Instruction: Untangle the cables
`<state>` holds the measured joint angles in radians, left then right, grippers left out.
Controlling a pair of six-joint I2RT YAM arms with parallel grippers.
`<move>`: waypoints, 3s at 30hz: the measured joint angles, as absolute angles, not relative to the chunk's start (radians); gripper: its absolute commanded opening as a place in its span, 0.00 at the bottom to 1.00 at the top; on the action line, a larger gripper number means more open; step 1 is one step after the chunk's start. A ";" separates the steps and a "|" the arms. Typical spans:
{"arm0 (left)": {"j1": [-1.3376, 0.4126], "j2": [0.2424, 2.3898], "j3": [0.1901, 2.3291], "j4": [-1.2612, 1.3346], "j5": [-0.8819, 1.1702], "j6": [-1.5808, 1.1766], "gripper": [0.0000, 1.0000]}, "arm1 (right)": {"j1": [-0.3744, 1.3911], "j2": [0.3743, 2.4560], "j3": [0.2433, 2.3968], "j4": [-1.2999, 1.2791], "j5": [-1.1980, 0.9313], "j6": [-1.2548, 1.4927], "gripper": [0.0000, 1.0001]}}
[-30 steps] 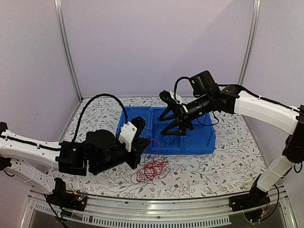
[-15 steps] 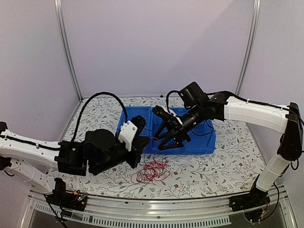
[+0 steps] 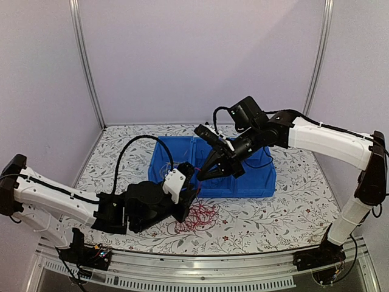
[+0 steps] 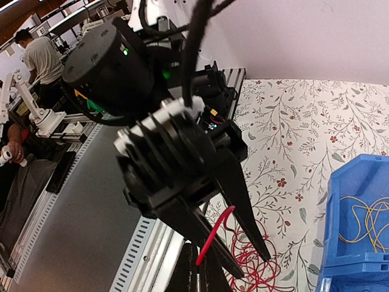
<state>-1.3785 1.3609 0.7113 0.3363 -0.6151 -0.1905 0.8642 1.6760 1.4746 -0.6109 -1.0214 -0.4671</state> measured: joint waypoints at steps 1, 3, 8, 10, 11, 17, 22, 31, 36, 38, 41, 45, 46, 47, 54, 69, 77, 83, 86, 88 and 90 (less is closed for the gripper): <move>-1.376 1.382 0.702 0.360 -0.614 -0.196 0.19 | 0.864 1.672 1.487 -0.621 -1.029 -0.467 0.00; -1.365 1.432 0.673 0.433 -0.609 -0.210 0.18 | 0.864 1.666 1.517 -0.645 -1.035 -0.467 0.00; -1.322 1.584 0.638 0.640 -0.567 -0.242 0.14 | 0.862 1.657 1.667 -0.731 -1.045 -0.489 0.00; -1.313 1.656 0.650 0.685 -0.548 -0.252 0.13 | 0.852 1.640 1.742 -0.766 -1.046 -0.499 0.00; -1.311 1.694 0.664 0.695 -0.536 -0.259 0.13 | 0.846 1.629 1.786 -0.780 -1.046 -0.506 0.00; -1.311 1.810 0.708 0.741 -0.471 -0.310 0.11 | 0.754 1.554 2.077 -0.810 -1.039 -0.513 0.00; -1.311 1.822 0.708 0.765 -0.446 -0.356 0.10 | 0.691 1.486 2.199 -0.806 -1.018 -0.515 0.00; -1.306 1.830 0.706 0.704 -0.424 -0.416 0.05 | 0.577 1.465 2.278 -0.803 -1.001 -0.509 0.00; -1.304 1.830 0.726 0.662 -0.402 -0.408 0.00 | 0.541 1.445 2.298 -0.797 -0.960 -0.509 0.00; -1.304 1.827 0.735 0.641 -0.395 -0.408 0.00 | 0.541 1.437 2.298 -0.797 -0.925 -0.509 0.00; -1.305 1.792 0.736 0.577 -0.401 -0.412 0.00 | 0.539 1.433 2.300 -0.800 -0.855 -0.513 0.00; -1.306 1.707 0.704 0.480 -0.433 -0.438 0.00 | 0.533 1.439 2.333 -0.821 -0.777 -0.509 0.00; -1.306 1.689 0.696 0.464 -0.443 -0.447 0.00 | 0.532 1.443 2.350 -0.828 -0.762 -0.508 0.00; -1.307 1.668 0.683 0.447 -0.458 -0.461 0.00 | 0.532 1.446 2.366 -0.835 -0.746 -0.507 0.00; -1.307 1.655 0.621 0.322 -0.506 -0.533 0.14 | 0.513 1.449 2.398 -0.802 -0.665 -0.503 0.00; -1.308 1.749 0.622 0.265 -0.542 -0.623 0.10 | 0.498 1.440 2.448 -0.699 -0.476 -0.521 0.00; -1.308 1.681 0.545 0.214 -0.614 -0.791 0.13 | 0.482 1.379 2.328 -0.524 -0.079 -0.575 0.00; -1.306 1.671 0.542 0.152 -0.668 -0.859 0.00 | 0.388 1.259 2.028 -0.412 0.109 -0.606 0.00; -1.306 1.654 0.540 0.111 -0.685 -0.873 0.00 | 0.339 1.179 1.808 -0.384 0.148 -0.614 0.00; -1.306 1.629 0.538 0.068 -0.699 -0.884 0.00 | 0.309 1.123 1.645 -0.372 0.155 -0.618 0.00; -1.306 1.596 0.525 0.013 -0.710 -0.896 0.00 | 0.275 1.063 1.465 -0.370 0.154 -0.622 0.00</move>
<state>-1.3064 1.5959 0.5255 0.0132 -0.7097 -0.8955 0.2752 1.0630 1.4647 -0.3702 0.1539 -0.6224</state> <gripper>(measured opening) 0.004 0.019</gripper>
